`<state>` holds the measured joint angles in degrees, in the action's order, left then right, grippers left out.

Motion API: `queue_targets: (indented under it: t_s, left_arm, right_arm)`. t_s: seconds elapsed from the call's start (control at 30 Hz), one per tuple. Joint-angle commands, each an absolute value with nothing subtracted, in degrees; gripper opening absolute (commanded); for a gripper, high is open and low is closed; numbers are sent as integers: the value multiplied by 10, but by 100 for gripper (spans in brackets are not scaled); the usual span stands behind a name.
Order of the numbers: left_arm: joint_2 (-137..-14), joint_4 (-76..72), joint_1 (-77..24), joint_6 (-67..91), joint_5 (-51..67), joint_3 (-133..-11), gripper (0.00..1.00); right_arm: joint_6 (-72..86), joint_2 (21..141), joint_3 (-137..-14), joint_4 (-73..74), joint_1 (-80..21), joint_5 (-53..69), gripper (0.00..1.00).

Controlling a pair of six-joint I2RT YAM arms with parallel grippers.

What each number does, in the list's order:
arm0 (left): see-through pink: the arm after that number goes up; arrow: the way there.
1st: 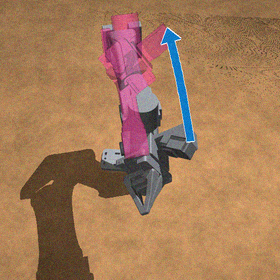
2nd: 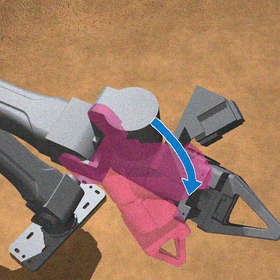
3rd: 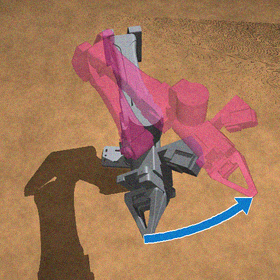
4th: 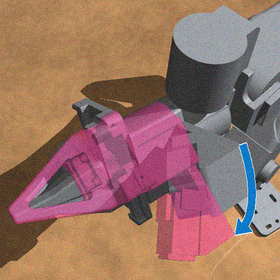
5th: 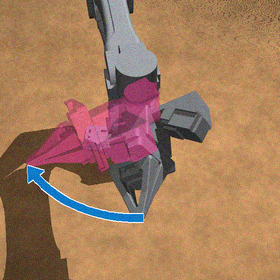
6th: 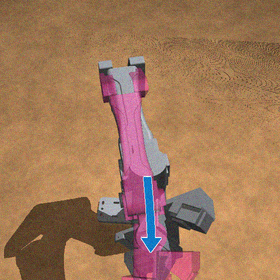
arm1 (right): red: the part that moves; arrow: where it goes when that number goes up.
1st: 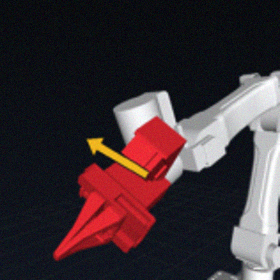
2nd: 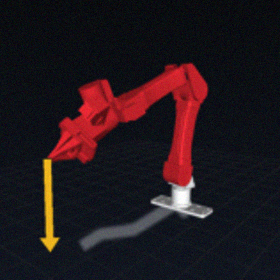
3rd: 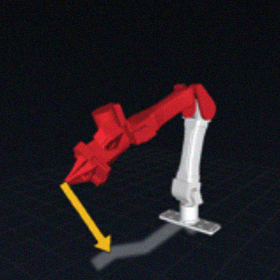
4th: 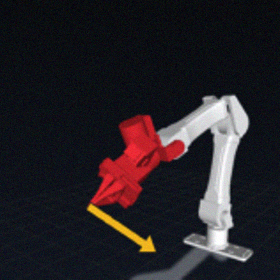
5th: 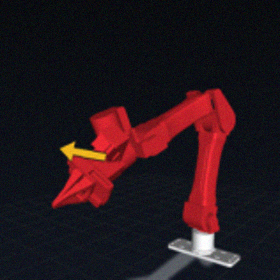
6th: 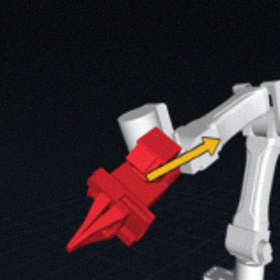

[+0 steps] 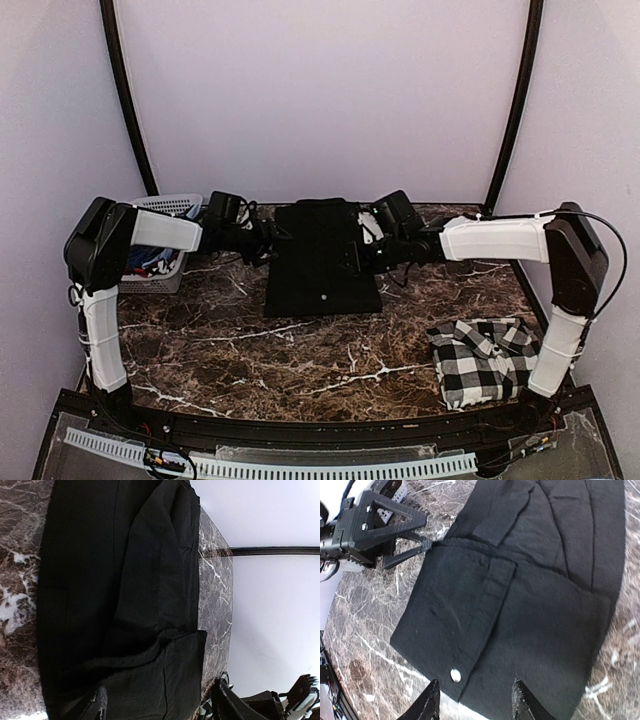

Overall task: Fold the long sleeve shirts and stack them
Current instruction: Fold the rectangle-folded shirt at the center of the board, then smooth out the 2/3-rectangle-folded shirt at the center of the board.

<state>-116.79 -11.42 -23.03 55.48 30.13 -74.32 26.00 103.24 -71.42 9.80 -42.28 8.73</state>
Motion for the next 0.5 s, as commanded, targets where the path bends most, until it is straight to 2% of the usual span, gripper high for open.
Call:
queue_targets:
  t_s: [0.0, 0.1, 0.17, 0.23, 0.3, 0.47]
  left_arm:
    - [-1103, -60, -228, 509, 262, -748, 70]
    - [-1065, -45, -229, 492, 235, -716, 68]
    - [-1043, -35, -229, 482, 234, -697, 61]
    - [-1023, -35, -229, 475, 246, -678, 49]
    - [-1017, -39, -230, 468, 259, -663, 41]
    - [-1035, -42, -246, 453, 284, -666, 29]
  right_arm:
    - [247, 1083, -791, 112, -439, 59, 44]
    - [250, 1138, -847, 139, -444, 43, 41]
    - [252, 1174, -886, 156, -445, 29, 40]
    - [250, 1207, -924, 171, -445, 14, 39]
    - [244, 1241, -956, 184, -445, 2, 39]
    - [238, 1327, -1050, 227, -442, -37, 39]
